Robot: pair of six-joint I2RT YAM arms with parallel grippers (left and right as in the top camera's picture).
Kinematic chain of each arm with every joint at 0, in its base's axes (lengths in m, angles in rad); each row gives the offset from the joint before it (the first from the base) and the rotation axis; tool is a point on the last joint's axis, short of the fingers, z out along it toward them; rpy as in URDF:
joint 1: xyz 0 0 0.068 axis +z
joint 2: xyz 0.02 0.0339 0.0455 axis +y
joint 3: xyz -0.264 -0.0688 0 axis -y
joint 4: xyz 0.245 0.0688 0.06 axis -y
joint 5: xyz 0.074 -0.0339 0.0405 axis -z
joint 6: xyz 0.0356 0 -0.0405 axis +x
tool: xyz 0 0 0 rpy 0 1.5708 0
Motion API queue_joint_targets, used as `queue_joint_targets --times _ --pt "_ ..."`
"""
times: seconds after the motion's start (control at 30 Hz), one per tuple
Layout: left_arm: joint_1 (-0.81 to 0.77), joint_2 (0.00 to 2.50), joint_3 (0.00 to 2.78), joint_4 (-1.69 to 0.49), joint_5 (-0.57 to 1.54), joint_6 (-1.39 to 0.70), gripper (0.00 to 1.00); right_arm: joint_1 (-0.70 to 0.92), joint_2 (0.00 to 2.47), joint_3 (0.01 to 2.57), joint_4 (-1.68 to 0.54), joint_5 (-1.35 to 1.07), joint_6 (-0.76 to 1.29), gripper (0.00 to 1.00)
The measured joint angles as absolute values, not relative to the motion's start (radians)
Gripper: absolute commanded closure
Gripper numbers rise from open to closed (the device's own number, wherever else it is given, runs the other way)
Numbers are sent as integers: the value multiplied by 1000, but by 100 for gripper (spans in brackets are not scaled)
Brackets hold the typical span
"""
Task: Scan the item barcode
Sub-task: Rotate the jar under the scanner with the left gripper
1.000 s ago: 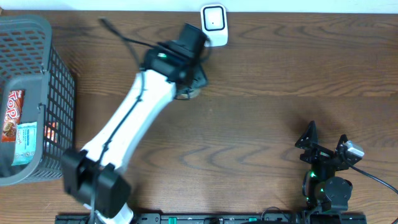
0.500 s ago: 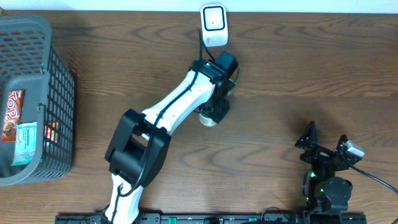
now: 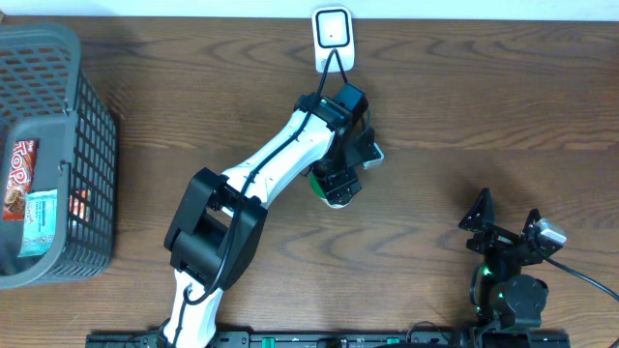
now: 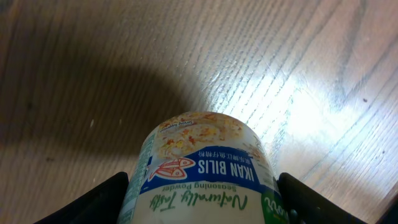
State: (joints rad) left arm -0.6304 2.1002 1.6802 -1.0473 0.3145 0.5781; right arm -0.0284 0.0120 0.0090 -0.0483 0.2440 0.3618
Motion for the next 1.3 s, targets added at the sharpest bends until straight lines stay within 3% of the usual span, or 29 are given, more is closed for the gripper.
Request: queue_joint_targets --times 0.6,0.73,0.83,1.3 --pt "-598 2100 1581 -1036 247 664 26 -28 12 9 -48 244 362 1" --pt "-586 2100 1569 -1039 207 677 17 -28 12 9 -48 244 362 1" --pt "-583 2100 1569 -1040 182 682 16 -28 12 9 -48 244 362 1" --pt "-585 2082 1618 -1152 33 575 16 -28 12 9 -48 244 362 1"
